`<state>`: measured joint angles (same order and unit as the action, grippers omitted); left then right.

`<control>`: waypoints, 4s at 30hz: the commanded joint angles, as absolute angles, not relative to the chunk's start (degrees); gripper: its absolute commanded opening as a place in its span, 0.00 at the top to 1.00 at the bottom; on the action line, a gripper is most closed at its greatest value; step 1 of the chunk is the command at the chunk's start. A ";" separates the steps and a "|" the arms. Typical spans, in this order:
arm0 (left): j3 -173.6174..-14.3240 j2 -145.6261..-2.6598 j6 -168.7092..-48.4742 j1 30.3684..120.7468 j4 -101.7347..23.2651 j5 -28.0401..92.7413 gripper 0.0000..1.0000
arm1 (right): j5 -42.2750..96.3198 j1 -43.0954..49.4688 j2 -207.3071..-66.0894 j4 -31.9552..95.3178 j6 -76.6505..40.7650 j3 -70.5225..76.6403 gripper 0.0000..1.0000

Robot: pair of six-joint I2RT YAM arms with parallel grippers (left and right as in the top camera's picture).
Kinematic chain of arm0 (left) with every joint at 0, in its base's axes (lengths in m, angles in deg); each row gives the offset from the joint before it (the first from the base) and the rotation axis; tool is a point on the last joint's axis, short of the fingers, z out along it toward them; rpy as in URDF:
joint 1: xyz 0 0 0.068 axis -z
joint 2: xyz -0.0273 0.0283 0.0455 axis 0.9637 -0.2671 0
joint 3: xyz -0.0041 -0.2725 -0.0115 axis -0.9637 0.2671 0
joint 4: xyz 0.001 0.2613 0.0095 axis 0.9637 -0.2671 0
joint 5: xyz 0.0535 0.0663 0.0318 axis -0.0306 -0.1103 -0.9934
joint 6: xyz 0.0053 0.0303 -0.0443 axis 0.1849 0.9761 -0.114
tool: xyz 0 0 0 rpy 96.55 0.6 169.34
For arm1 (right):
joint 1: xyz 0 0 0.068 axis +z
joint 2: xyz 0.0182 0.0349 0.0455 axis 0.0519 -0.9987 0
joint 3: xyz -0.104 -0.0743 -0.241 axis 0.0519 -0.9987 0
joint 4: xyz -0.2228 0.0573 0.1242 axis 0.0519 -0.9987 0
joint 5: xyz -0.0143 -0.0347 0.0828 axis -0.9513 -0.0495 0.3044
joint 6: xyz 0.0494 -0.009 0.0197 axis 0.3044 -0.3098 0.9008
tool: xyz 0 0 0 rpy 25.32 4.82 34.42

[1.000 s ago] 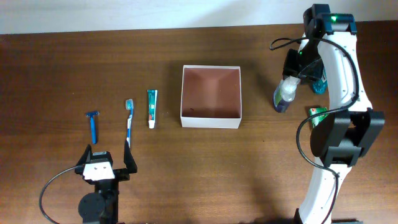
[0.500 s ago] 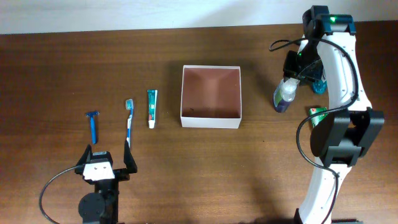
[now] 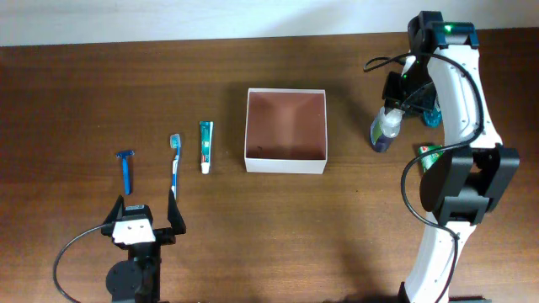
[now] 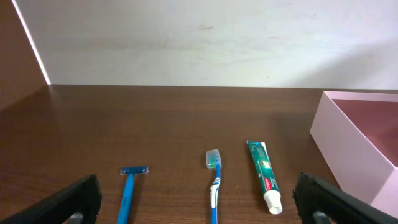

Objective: Pack container
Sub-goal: 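Close the right gripper on the soap bottle and lift it, then carry the soap bottle left over the pink box, then lower the soap bottle into the box and open the right gripper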

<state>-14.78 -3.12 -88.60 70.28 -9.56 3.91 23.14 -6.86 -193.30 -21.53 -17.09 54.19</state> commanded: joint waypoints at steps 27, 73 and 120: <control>-14.61 -2.79 -87.93 70.50 -9.80 4.55 0.01 | 23.54 -6.38 -193.78 -26.47 -17.00 63.13 0.78; -14.61 -2.79 -87.93 70.50 -9.80 4.55 0.01 | 13.50 18.74 -194.06 -32.20 6.36 83.48 0.79; -14.63 -2.79 -87.93 70.50 -9.80 4.55 0.01 | 13.77 18.28 -200.29 -21.62 7.65 72.42 0.78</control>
